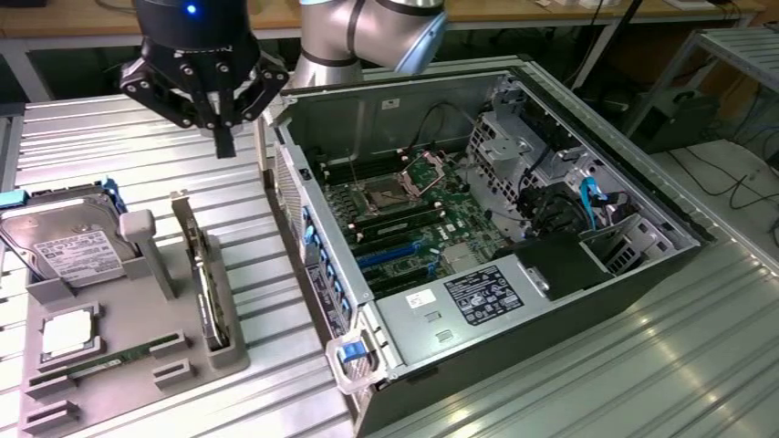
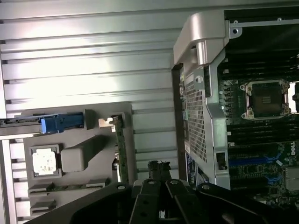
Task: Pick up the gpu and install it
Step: 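Reach for the gpu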
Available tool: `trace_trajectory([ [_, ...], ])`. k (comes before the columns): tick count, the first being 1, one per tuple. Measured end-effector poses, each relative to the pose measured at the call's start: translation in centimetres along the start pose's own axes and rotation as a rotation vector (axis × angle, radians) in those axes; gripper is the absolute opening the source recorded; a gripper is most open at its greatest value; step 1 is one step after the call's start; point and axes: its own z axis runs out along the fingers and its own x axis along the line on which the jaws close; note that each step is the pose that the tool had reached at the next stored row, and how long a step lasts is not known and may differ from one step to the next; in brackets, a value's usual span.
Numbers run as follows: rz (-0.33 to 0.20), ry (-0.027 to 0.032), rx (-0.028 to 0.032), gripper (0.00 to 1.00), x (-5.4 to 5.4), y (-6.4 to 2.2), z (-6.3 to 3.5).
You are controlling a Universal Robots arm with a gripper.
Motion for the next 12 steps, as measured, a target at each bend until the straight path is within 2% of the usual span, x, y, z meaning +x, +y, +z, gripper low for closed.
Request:
trace_trajectory([
  [2,0.000,0.0000,0.0000,0.10,1.0,-0.08,-0.03],
  [12,0.000,0.0001,0.0000,0.10,3.9,-0.31,-0.12],
])
